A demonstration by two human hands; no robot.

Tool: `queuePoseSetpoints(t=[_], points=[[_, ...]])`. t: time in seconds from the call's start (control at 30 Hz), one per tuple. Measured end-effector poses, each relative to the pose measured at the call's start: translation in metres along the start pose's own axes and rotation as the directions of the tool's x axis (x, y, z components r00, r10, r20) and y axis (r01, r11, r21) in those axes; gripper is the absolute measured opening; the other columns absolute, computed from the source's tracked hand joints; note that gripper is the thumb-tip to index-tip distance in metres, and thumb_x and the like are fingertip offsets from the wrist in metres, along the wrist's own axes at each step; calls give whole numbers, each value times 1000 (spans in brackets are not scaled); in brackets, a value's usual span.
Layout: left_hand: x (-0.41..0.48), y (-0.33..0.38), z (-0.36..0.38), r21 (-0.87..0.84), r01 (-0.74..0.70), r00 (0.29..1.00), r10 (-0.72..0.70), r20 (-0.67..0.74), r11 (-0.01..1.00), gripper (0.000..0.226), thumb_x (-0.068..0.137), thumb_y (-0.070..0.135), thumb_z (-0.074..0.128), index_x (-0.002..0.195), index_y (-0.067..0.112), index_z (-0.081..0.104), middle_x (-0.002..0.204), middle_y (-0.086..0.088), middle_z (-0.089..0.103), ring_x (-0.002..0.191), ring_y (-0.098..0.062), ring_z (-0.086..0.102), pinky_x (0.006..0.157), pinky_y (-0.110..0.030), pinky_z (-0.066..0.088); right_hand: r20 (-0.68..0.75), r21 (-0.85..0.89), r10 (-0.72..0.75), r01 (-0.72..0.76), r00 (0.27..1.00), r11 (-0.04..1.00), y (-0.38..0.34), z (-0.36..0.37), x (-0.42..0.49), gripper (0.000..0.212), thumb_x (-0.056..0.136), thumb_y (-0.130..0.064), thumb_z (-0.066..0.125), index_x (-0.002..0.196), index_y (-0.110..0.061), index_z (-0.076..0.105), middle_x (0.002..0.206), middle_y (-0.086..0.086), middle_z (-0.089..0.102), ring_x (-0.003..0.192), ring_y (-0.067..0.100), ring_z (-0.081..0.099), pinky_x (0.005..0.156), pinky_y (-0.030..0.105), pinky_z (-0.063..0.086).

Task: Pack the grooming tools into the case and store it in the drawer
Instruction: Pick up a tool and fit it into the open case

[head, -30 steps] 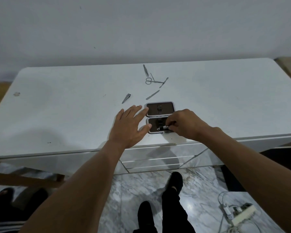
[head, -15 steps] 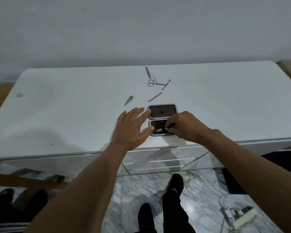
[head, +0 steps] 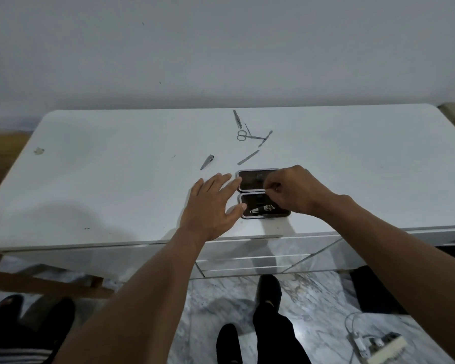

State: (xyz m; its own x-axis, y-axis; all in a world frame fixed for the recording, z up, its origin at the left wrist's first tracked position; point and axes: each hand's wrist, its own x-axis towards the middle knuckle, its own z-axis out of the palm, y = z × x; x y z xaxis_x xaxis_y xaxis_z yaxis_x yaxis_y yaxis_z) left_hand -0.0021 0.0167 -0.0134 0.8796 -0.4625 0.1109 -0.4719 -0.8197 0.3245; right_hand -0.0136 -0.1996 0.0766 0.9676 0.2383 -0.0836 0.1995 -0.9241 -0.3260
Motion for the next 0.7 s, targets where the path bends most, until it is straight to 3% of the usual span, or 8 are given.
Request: queuePoseSetpoints(t=[0.1,0.33,0.57,0.7], points=[[1,0,-2,9,-5,1000,5,0,1000,65,92,62,31,150,33,31,156,5,35,147,-16,24,120,-47,17,-26,-7,-52,52,998,999,-11,-4,33,16,86,-16,56,90,-14,71,88,6,74,73,23,60,66,26,43],[3,-1,-3,35,-3,1000,2,29,999,63,95,64,31,151,35,27,156,7,32,147,-14,21,120,-45,16,42,-14,-202,203,978,979,-47,4,108,18,86,-15,54,94,-12,70,93,9,73,86,29,66,78,38,54],[5,2,-7,40,1,1000,-3,31,999,65,95,65,30,151,33,26,158,8,29,147,-14,18,119,-46,16,178,-73,-221,237,959,969,-61,25,152,29,87,-7,53,113,-12,63,118,10,61,109,28,57,91,35,44],[5,4,-9,17,16,999,-16,31,1000,65,95,64,31,152,34,25,158,6,30,147,-15,19,120,-45,14,217,-91,-234,258,948,962,-61,31,166,24,84,-7,54,104,-12,67,110,10,62,100,29,60,83,34,46]])
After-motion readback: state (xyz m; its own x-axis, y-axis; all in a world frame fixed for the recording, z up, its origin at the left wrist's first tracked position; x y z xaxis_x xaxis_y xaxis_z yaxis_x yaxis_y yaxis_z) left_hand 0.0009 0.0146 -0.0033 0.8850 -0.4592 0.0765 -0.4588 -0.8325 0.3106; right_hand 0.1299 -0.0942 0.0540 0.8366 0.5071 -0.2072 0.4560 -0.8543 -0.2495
